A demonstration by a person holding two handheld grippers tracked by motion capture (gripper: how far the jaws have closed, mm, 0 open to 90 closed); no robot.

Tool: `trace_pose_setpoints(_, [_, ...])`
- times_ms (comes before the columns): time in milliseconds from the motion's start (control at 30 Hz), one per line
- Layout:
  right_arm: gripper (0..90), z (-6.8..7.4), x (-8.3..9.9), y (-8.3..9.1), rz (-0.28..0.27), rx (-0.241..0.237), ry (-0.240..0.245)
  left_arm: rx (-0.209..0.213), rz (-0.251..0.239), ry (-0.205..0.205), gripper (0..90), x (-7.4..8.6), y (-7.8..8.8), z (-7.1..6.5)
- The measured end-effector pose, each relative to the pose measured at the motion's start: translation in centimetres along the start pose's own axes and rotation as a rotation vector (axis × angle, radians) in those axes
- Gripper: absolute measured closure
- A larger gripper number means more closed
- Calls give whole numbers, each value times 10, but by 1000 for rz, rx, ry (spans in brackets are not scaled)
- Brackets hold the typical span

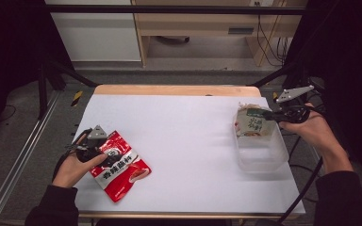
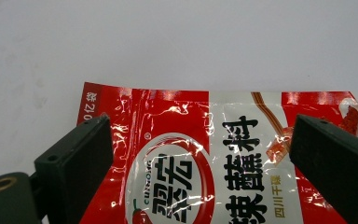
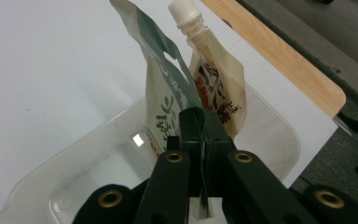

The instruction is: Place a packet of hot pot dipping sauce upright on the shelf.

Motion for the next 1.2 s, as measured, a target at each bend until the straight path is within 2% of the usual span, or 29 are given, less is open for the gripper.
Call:
trace_pose_setpoints(633, [896,-1,2,1,7,5,5,0,-2,1,65,0,1,0])
trace_pose_setpoints(900, [887,-3,4,1,26,34,20,-2,-3,2,66,0,1,1])
trace_pose_setpoints(1200, [871,-9,8,1,32,65,-1,-3,-3,3,67,0,1,1])
Point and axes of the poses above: each handheld gripper's, and its own axes: y roughly backward along the jaws, x roughly out of its underside, z roughly to its left, the point moved 10 cm from there along -y, roughly forward along the jaws, and after that the axes turned 11 degrees about -z, right-handed, at the moved point
